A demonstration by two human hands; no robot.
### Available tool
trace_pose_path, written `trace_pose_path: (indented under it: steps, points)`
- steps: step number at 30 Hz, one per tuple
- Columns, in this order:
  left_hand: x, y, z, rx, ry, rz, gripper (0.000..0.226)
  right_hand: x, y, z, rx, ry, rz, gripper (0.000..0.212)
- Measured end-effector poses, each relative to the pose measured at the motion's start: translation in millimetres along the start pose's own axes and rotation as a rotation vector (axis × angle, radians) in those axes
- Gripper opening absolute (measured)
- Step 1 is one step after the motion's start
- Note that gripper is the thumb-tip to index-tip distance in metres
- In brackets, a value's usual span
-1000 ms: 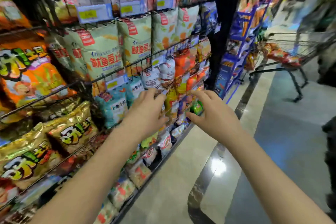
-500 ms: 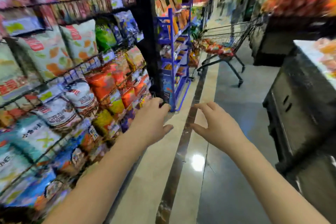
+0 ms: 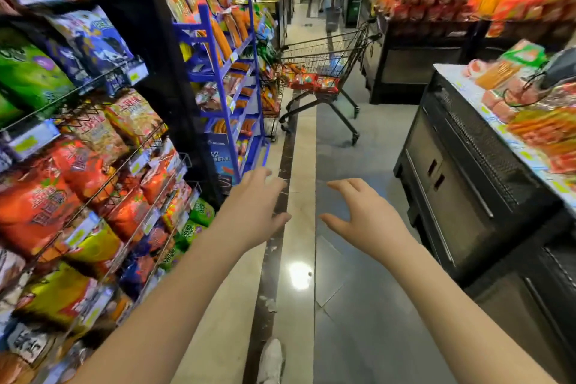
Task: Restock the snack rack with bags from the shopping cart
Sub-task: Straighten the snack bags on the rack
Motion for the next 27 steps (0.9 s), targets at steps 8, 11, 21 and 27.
trace_pose_path:
  steps: [8, 11, 21, 27]
  points:
    - [-61.9, -171.5, 9.4, -0.043, 0.041, 0.064, 0.065, 20.1, -162.5, 27.8, -0.043, 0.070, 0.102, 0.065]
    - [-78.7, -231.0, 11.6, -0.038, 0.002, 0.079, 0.062, 31.0, -210.8, 31.0, -0.043, 0.054, 0.121, 0.063]
    - [-76.6, -419.6, 42.5, -0.069, -0.008, 0.121, 0.064, 121.9, -372.0, 40.9, -0.010, 0.046, 0.159, 0.065]
    - [-58.6, -543.1, 62.6, -0.048, -0.033, 0.120, 0.063, 194.0, -487.3, 40.3, 0.011, 0.017, 0.129, 0.064]
Point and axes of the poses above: each hand's wrist, its own y-axis away from the middle knuckle, its own z-axis out of the palm, x = y × z, the point moved 10 cm from there along -y, towards the middle knuckle, and after that the axes turned 6 degrees about x, right-handed, at the moved point
